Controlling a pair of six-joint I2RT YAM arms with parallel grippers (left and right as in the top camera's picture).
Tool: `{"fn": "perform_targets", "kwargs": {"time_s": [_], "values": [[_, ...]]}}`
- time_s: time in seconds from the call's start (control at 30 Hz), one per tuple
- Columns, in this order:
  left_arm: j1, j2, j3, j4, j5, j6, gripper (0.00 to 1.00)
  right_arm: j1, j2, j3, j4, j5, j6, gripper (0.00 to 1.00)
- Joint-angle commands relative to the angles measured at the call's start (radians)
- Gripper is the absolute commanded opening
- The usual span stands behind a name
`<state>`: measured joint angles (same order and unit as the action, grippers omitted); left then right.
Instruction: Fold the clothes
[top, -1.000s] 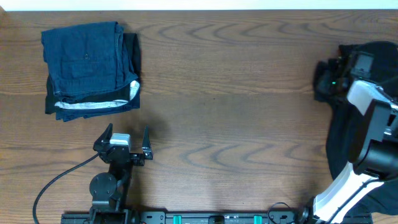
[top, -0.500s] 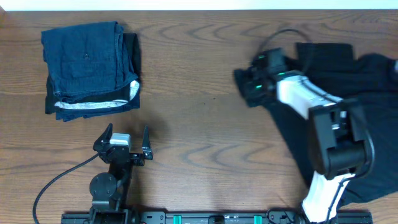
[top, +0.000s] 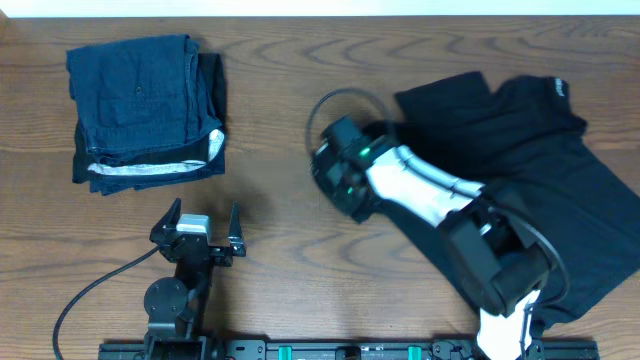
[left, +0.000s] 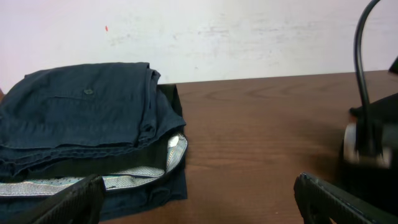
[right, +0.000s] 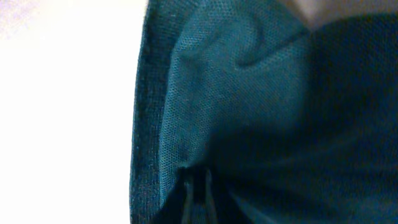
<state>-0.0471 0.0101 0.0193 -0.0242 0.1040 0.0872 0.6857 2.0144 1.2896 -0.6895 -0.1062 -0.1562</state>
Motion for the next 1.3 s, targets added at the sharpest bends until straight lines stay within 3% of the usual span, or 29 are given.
{"fn": "perform_targets", "kwargs": {"time_s": [0.0,0.27,0.53,0.67,0.73,1.07,1.27], "values": [[-0.003,-0.006,-0.015,-0.035,0.014,0.017,0.98,0.109,0.097,-0.069,-0.05,0.041,-0.077,0.01],[-0.003,-0.006,-0.015,-0.035,0.014,0.017,0.98,0.144,0.027,0.056,-0.134,0.079,0.031,0.01],[-0.003,-0.006,-0.015,-0.035,0.014,0.017,0.98,0.023,-0.179,0.202,-0.274,0.08,0.138,0.08],[-0.003,-0.006,-0.015,-0.035,0.014,0.017,0.98,-0.123,-0.303,0.206,-0.291,0.08,0.182,0.25],[-0.003,-0.006,-0.015,-0.035,0.014,0.017,0.98,-0.216,-0.345,0.206,-0.302,0.08,0.187,0.27],[-0.003,-0.006,-0.015,-0.034,0.014,0.017,0.98,-0.712,-0.358,0.183,-0.352,0.08,0.284,0.25],[-0.003,-0.006,-0.015,-0.035,0.014,0.017,0.98,-0.907,-0.293,0.179,-0.341,0.08,0.329,0.13]]}}
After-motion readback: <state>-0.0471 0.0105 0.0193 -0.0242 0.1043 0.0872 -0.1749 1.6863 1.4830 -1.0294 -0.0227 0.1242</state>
